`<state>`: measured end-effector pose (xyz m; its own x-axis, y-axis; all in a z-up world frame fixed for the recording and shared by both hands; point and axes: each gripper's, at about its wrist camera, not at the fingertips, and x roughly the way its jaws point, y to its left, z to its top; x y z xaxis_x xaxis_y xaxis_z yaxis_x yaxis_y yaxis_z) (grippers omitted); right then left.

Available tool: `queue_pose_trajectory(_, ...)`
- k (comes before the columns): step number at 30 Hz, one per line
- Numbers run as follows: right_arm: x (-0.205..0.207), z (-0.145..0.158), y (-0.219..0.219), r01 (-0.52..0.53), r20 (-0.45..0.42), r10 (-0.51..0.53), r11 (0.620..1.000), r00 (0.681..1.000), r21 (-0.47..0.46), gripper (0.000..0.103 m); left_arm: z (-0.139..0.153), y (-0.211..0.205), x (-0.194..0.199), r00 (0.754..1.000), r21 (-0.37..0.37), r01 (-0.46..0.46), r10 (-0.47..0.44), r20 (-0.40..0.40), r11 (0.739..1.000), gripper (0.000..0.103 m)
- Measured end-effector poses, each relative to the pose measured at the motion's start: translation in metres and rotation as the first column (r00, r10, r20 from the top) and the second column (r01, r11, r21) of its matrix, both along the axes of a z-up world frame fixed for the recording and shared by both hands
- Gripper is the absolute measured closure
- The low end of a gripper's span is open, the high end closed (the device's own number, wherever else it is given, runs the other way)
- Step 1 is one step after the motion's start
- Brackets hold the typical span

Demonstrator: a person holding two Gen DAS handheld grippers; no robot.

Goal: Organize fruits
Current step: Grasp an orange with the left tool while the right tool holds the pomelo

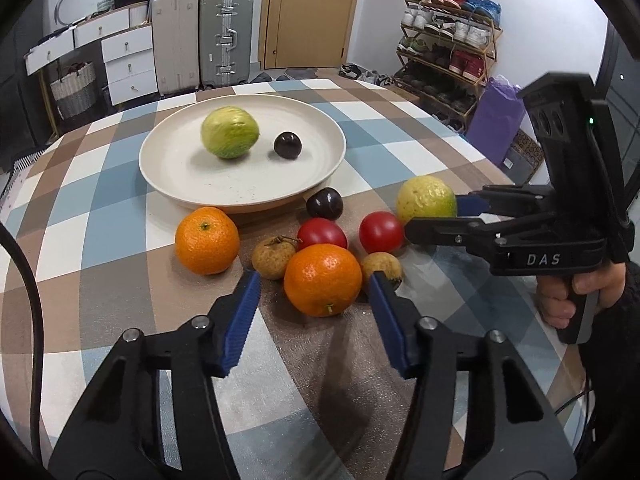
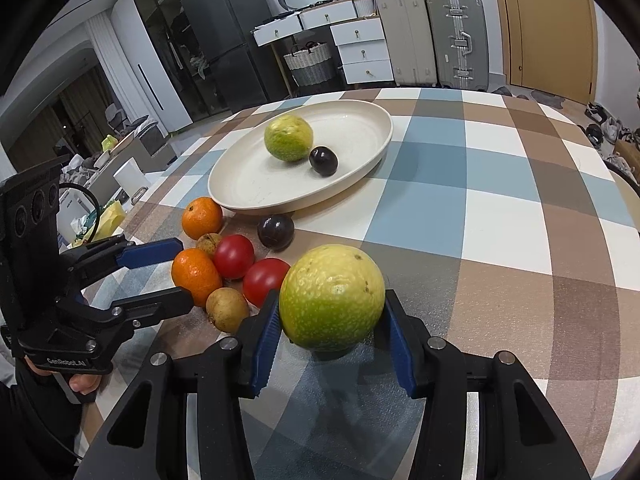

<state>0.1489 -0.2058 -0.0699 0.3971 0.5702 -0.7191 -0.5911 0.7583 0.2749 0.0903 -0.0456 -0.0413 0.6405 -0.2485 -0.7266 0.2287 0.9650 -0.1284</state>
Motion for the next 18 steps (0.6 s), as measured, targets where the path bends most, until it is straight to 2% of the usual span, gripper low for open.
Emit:
queue_pose_trajectory(9,-0.0011,-0.0001,0.0011,0.002,0.004,-0.002,1.000,1.000,-0.004,0.053,-0.0031,-0.0042,0.0019,1.000,-0.006,0.022,-0.022,-0.006,1.000,0.065)
queue_pose_trajectory(18,-0.0023,0.0012,0.0005,-0.001,0.017,0.001,1.000,1.000,0.004,0.053,0.0025,0.0007,-0.0008,0.999,-0.032,0.028,-0.028,0.016,0.999,0.066)
